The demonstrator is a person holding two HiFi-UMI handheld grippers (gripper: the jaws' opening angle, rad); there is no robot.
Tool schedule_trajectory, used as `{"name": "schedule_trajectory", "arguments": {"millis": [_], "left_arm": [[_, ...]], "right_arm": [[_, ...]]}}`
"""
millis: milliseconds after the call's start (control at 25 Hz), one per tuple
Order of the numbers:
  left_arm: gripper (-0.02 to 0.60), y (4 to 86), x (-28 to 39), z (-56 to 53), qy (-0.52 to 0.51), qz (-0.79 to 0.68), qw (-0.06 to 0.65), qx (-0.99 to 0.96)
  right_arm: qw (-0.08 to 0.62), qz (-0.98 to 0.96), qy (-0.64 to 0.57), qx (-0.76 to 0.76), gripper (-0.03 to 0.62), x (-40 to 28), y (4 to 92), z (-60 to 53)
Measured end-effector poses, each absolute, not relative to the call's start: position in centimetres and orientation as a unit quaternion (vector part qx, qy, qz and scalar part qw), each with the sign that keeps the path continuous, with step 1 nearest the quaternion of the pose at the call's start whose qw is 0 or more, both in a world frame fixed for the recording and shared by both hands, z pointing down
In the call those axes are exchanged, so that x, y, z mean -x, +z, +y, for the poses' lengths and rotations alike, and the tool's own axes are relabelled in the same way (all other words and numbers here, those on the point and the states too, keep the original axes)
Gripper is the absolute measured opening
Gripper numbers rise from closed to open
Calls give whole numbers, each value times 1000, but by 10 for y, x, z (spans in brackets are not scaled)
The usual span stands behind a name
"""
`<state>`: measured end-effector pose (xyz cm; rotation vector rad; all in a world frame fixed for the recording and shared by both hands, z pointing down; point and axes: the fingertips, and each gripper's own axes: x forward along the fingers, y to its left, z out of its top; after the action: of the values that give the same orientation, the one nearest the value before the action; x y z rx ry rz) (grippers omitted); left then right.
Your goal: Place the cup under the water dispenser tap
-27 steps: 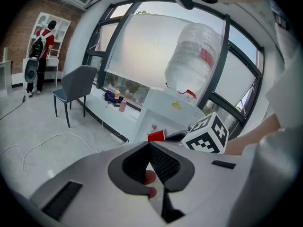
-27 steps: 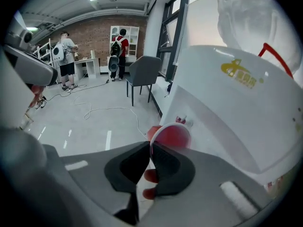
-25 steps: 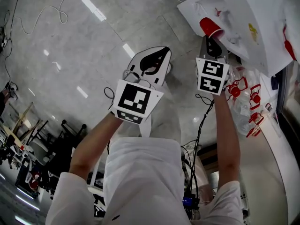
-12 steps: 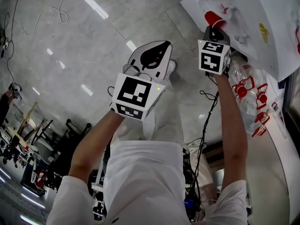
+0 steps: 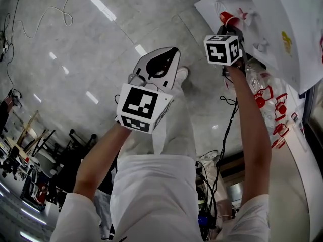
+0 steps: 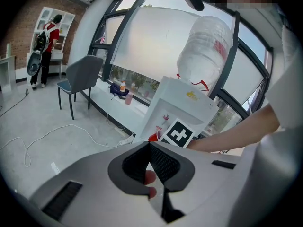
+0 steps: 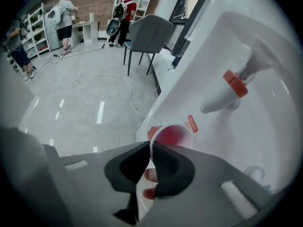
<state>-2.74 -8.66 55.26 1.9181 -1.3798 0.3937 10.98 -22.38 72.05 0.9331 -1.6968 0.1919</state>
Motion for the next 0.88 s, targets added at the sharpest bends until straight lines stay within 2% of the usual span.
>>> {"name": "schedule_trajectory", "arguments": {"millis": [560,880], "left_arm": [[6,557,35,-85,146,-552,366,-735],[6,559,35,-81,147,-554,370,-731]], "right_arm": [[686,-662,5,-300,31,-108,762,-238],[707,-654,-2,-268,34,-110,773,-243]]}}
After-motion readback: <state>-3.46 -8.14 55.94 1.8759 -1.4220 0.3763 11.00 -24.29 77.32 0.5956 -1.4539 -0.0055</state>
